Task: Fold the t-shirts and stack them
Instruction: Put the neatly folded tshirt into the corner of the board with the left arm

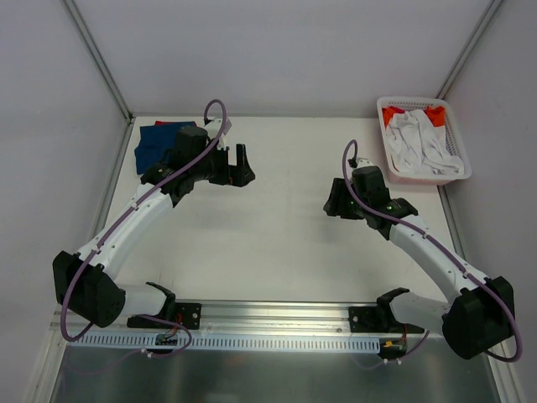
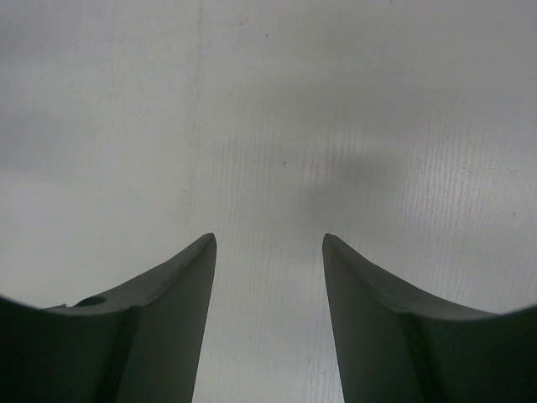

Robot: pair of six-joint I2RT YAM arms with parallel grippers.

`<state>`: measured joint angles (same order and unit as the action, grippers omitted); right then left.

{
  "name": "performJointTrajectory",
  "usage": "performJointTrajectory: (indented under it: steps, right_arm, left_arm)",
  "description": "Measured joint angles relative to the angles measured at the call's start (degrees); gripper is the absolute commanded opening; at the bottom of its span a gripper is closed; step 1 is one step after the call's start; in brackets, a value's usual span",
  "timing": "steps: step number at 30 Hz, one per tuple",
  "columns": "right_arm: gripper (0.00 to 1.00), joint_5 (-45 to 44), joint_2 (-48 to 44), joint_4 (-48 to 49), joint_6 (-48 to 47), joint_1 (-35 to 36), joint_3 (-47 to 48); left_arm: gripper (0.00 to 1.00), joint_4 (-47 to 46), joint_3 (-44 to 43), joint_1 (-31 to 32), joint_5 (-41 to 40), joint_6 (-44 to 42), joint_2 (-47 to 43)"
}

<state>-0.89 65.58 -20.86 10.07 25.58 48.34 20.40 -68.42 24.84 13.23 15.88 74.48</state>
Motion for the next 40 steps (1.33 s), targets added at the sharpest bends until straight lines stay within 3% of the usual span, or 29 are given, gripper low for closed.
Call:
performJointTrajectory:
  steps: [34,40]
  right_arm:
    - [0.57,0.0,0.5,0.02,-0.09,0.17,1.25]
    - [0.52,-0.07,0.5,0.04,-0.17,0.17,1.25]
  left_arm:
    - [0.99,-0.52,0.0,0.0,-0.02,0.24,0.15]
    - [0.99,-0.52,0.0,0.0,-0.02,0.24,0.15]
